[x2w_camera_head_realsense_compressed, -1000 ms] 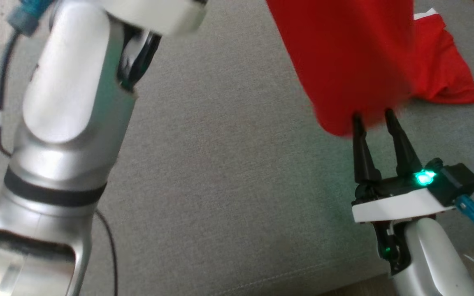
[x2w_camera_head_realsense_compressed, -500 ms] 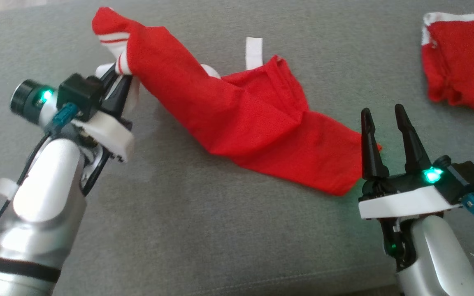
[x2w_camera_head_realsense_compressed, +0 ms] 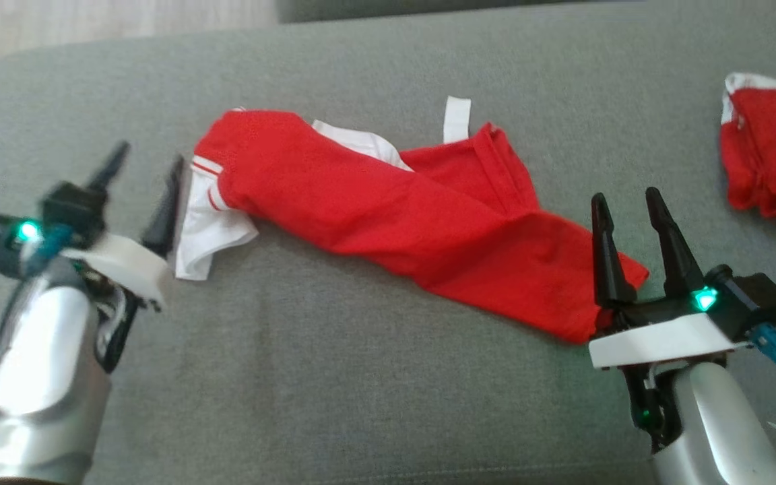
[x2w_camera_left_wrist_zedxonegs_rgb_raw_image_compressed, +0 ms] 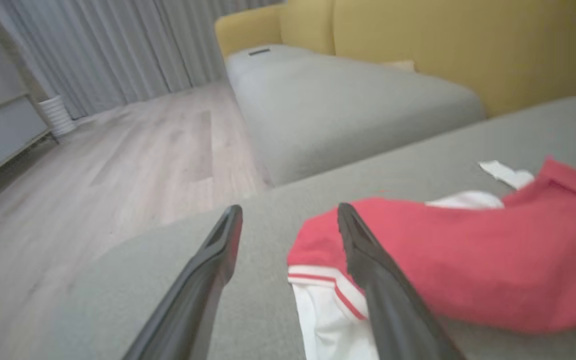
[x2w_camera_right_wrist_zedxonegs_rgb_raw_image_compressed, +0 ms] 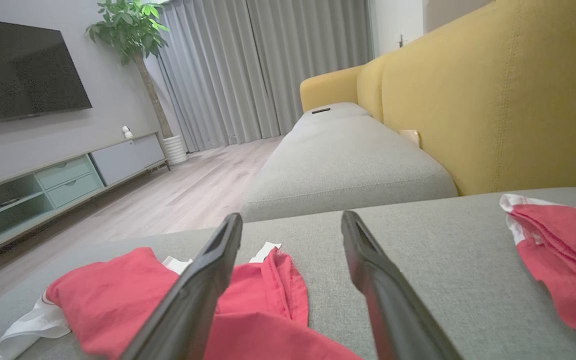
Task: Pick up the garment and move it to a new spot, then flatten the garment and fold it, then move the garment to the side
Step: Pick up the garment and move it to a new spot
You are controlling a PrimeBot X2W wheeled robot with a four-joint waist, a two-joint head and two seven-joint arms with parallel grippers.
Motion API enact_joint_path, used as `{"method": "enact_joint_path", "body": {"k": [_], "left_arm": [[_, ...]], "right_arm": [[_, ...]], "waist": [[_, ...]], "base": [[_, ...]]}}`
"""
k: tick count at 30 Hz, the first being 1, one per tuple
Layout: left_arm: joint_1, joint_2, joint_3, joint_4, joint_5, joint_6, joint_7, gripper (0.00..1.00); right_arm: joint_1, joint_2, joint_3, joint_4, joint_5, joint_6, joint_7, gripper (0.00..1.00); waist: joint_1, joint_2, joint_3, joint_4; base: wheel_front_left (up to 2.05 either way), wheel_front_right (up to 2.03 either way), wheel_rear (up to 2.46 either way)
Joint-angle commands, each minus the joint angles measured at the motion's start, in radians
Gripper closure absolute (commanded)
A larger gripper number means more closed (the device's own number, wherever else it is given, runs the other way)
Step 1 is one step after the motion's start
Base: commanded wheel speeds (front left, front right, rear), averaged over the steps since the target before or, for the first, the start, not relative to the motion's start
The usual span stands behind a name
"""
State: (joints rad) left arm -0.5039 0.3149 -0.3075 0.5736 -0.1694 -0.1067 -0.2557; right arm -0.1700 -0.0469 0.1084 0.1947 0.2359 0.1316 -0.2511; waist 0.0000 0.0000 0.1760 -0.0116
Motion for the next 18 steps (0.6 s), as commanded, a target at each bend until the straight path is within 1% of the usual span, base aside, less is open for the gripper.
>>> {"method": "enact_joint_path", "body": {"k": [1, 6, 10, 14, 18], "left_arm": [[-0.028, 0.029, 0.052, -0.048, -0.010, 0.007, -0.006, 0.00], [0.056, -0.026, 0.168, -0.205, -0.056, 0.022, -0.006, 0.00], [0.152, -0.092, 0.239, -0.337, -0.069, 0.021, -0.006, 0.00], [0.256, -0.166, 0.282, -0.439, -0.061, 0.013, -0.006, 0.00], [0.351, -0.223, 0.285, -0.499, -0.043, 0.003, -0.006, 0.00]], "right_arm": [[-0.005, -0.003, 0.015, -0.028, -0.007, -0.001, -0.011, 0.00], [0.013, -0.003, -0.005, -0.030, -0.020, -0.001, -0.011, 0.00], [0.032, -0.003, -0.025, -0.036, -0.027, -0.001, -0.011, 0.00], [0.051, -0.003, -0.033, -0.041, -0.034, -0.001, -0.011, 0.00], [0.067, -0.003, -0.037, -0.043, -0.041, -0.001, -0.011, 0.00]], "waist": [[0.0000, 0.0000, -0.021, 0.016], [0.0000, 0.0000, -0.064, 0.041], [0.0000, 0.0000, -0.091, 0.059], [0.0000, 0.0000, -0.109, 0.069], [0.0000, 0.0000, -0.120, 0.075]], "base": [[0.00, 0.00, 0.00], [0.00, 0.00, 0.00], [0.00, 0.00, 0.00], [0.00, 0.00, 0.00], [0.00, 0.00, 0.00]]}}
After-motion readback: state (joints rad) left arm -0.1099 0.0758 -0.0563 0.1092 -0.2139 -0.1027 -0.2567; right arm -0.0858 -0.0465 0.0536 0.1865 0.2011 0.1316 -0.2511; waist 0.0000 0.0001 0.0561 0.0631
